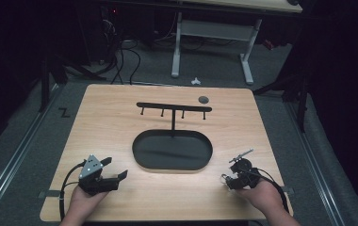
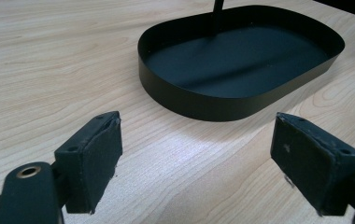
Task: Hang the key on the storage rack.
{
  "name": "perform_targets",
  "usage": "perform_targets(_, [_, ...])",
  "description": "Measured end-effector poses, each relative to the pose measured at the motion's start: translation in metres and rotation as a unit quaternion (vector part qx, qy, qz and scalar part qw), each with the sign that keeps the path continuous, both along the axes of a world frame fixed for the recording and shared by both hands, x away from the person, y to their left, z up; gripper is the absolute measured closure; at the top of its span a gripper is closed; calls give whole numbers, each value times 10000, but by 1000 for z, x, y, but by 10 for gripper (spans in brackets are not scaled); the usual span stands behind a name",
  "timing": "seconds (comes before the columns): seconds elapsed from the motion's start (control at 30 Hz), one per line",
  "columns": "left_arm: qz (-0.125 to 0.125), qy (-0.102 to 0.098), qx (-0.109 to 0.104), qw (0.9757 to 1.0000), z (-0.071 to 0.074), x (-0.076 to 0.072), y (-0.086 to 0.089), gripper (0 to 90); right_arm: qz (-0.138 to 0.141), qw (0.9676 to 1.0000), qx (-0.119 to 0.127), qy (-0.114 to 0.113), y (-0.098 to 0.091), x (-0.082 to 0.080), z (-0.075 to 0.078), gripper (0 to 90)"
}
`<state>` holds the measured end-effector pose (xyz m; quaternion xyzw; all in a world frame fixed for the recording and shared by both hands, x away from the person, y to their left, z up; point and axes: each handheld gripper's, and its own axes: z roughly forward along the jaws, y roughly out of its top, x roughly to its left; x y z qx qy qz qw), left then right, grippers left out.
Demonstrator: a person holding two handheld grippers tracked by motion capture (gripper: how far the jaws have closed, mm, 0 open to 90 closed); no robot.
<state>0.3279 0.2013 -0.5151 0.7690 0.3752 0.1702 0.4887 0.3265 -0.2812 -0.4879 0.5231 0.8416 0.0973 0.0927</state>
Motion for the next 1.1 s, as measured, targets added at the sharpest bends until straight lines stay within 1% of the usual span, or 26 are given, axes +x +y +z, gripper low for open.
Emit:
perform_targets(0.17, [7, -13, -26, 10000, 0, 0, 0, 173, 30, 9999, 139, -34, 0, -1, -4, 531])
perform_targets(0.23, [3, -19, -21, 10000, 0, -1, 0, 174, 48, 9998, 180, 9, -1, -1, -4, 569])
perform_targets(0.4, [1, -18, -17, 10000, 0, -1, 0, 175, 142, 9997, 67, 185, 2, 1, -2, 626])
perform_targets(0.47, [-3, -20, -4, 10000, 0, -1, 0, 175, 176, 9996, 40, 215, 4, 2, -2, 654])
perform_targets(0.5, [-4, -17, -4, 10000, 0, 0, 0, 175, 210, 9995, 72, 224, 4, 2, -2, 667])
perform_targets(0.57, [2, -13, -3, 10000, 0, 0, 0, 175, 196, 9995, 67, 249, 5, 2, -1, 671])
perform_targets(0.63, [1, -13, -1, 10000, 0, 0, 0, 175, 63, 9995, 69, 309, 5, 3, -1, 674])
perform_targets(0.7, [-2, -14, 6, 10000, 0, 0, 0, 175, 50, 9993, 108, 342, 5, 4, -1, 675])
perform_targets(0.73, [-3, -14, 15, 10000, 0, -1, 0, 175, -7, 9991, 96, 418, 7, 5, -1, 675])
perform_targets(0.8, [-4, -14, 18, 10000, 0, -1, 0, 175, 31, 9988, 50, 493, 9, 7, 0, 675])
perform_targets(0.83, [-8, -17, 20, 10000, 0, 0, -1, 175, 49, 9987, -4, 497, 10, 7, 0, 674])
perform_targets(0.93, [2, -26, -5, 10000, 0, 0, -1, 175, 93, 9983, -55, 566, 12, 9, 0, 663])
perform_targets(1.03, [-2, -20, 0, 10000, 0, 1, 0, 175, 147, 9974, -57, 705, 14, 13, 0, 624])
perform_targets(1.1, [-5, -25, -8, 10000, 1, 1, 0, 175, 205, 9969, -104, 759, 15, 16, 0, 605])
